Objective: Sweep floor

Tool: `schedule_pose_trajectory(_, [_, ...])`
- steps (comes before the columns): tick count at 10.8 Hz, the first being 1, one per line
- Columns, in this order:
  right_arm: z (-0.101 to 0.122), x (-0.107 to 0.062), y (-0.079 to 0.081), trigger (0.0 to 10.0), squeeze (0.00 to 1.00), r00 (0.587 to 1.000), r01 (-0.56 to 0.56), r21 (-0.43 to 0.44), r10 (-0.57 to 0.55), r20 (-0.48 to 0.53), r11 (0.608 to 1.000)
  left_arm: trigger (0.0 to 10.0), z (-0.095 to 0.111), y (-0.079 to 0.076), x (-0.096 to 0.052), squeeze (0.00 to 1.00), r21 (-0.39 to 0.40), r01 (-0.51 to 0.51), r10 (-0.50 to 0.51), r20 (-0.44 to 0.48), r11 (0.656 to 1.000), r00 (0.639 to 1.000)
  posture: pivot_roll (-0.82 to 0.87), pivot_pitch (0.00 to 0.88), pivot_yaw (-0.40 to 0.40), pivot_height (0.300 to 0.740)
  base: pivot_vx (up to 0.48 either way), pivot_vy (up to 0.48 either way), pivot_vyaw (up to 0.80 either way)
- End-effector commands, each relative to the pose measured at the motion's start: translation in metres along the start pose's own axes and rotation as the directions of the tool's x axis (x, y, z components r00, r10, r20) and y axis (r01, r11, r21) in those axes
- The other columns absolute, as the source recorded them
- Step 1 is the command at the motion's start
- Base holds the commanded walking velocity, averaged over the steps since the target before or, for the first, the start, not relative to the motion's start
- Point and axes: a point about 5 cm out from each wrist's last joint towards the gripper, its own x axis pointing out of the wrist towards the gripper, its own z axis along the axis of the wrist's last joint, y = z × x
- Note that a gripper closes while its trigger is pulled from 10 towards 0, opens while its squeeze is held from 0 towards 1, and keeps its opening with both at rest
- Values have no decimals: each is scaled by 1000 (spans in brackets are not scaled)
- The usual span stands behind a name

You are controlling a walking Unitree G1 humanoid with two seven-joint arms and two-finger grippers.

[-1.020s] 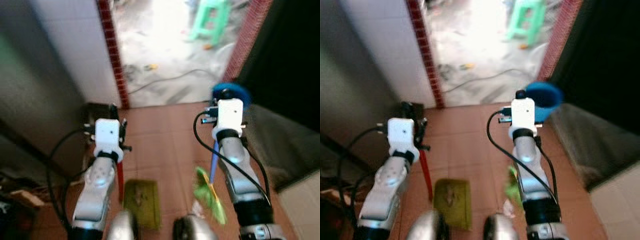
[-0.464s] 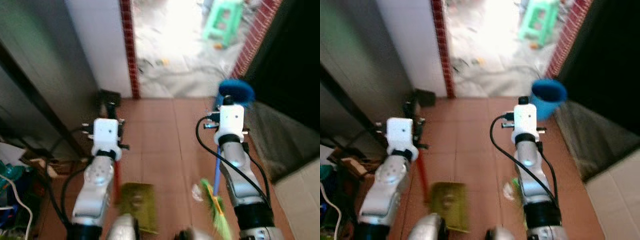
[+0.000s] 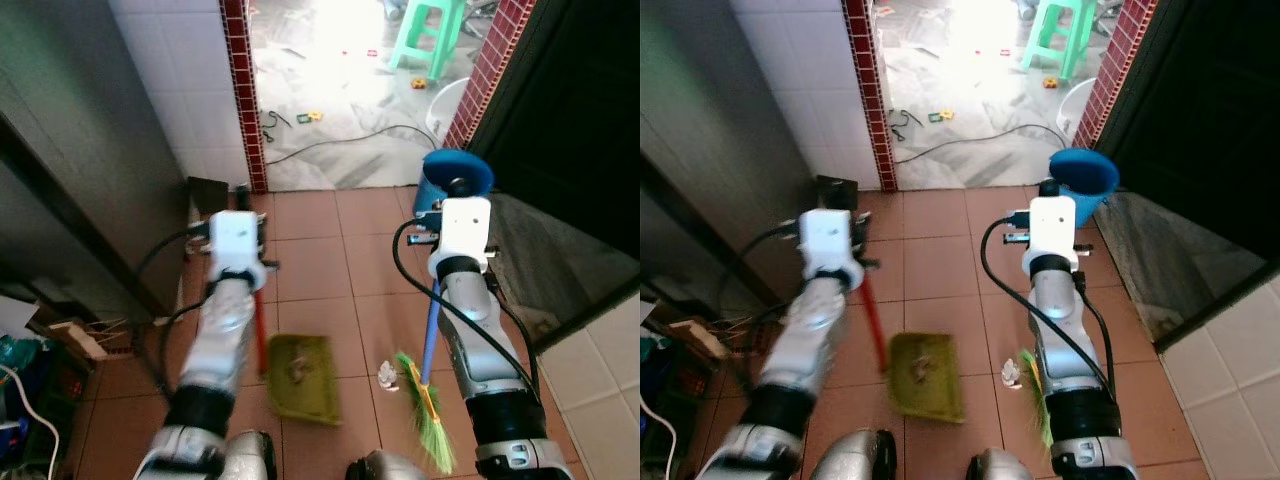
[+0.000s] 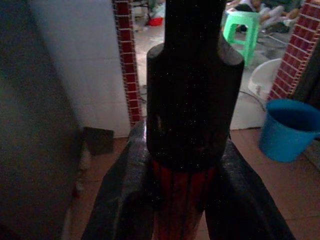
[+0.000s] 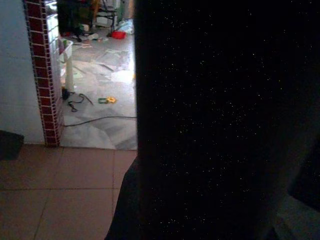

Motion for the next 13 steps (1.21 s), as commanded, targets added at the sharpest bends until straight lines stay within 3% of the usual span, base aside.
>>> schedule_pose_trajectory(1, [5, 5, -2, 10000, 0, 1000, 12, 6, -12, 10, 1000, 10000, -4, -7, 5, 0, 18, 6, -6, -10, 1000, 1000, -85, 72, 2, 740, 0, 0, 0])
schedule_pose_trajectory(3, [6, 8, -5, 10000, 0, 1000, 15, 10, -15, 11, 1000, 10000, -27, -14, 2, 0, 62, 21, -16, -75, 998, 997, -83, 71, 3, 740, 0, 0, 0])
schedule_pose_trajectory(6, [8, 10, 3, 10000, 0, 1000, 10, 51, -11, 6, 999, 10000, -28, -13, 9, 0, 69, 17, -12, -67, 997, 998, -47, 87, 3, 740, 0, 0, 0])
schedule_pose_trajectory(9, [9, 15, 11, 10000, 0, 999, -37, 223, 43, -22, 974, 10000, -28, -16, 12, 0, 62, 13, -9, -56, 998, 998, -42, 83, -25, 740, 0, 0, 0])
schedule_pose_trajectory(11, [28, 18, 22, 10000, 0, 995, -94, 324, 95, 12, 941, 10000, -28, -19, 13, 0, 58, 21, -18, -55, 998, 998, -45, 86, -29, 740, 0, 0, 0])
schedule_pose_trajectory(13, [39, 19, 26, 10000, 0, 991, -136, 360, 130, 41, 923, 10000, -28, -20, 14, 0, 59, 23, -20, -53, 998, 998, -53, 87, -30, 740, 0, 0, 0])
